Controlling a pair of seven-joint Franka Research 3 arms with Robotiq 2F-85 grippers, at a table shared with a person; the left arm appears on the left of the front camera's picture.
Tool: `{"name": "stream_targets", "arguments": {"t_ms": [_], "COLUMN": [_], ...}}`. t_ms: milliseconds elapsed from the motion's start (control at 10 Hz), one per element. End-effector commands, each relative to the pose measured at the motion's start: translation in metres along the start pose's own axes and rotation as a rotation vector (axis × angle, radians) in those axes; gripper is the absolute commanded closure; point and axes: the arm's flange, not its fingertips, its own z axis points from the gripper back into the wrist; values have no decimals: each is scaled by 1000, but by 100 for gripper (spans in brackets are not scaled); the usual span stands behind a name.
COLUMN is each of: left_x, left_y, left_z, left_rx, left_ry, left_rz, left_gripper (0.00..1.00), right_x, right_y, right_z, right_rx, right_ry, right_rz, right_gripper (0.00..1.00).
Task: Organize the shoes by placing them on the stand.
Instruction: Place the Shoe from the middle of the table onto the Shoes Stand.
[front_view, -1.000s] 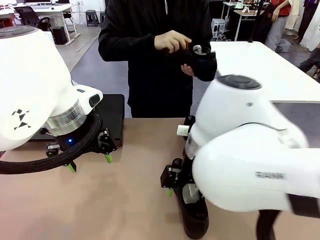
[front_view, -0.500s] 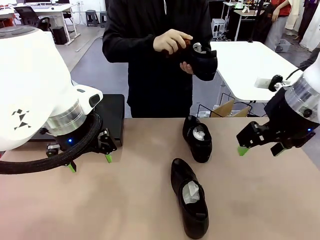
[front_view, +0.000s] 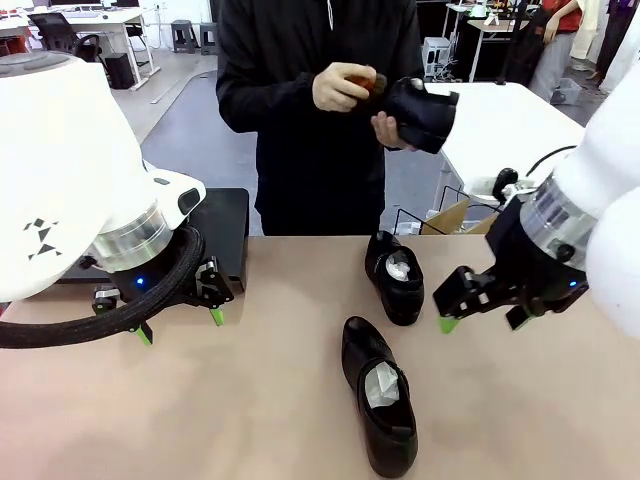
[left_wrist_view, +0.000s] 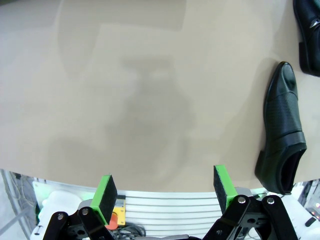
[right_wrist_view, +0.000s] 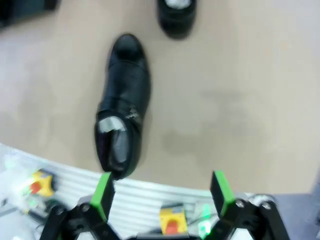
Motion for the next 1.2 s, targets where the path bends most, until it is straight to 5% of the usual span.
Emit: {"name": "stream_targets", "arguments": {"t_ms": [0, 400, 600, 800, 1100], "left_x": [2, 0, -30, -61, -79], "left_y": [1, 0, -54, -111, -136], "left_z": [2, 0, -14, -32, -43], "left_rx": [8, 0, -2, -12, -61], "left_ry": [1, 0, 3, -31, 131], "left_rz": [-14, 0, -80, -145, -250], "left_gripper": [0, 0, 0, 0, 0], "right_x": [23, 31, 28, 30, 30], "right_y": [-78, -194, -230, -211, -211], "right_z": [23, 20, 12, 26, 26], "right_rx": [-145, -173, -134, -170, -170], "right_ry": [-74, -26, 18, -24, -24], "right_rz": [-19, -172, -325, -199, -199], "right_gripper": [0, 0, 0, 0, 0]}}
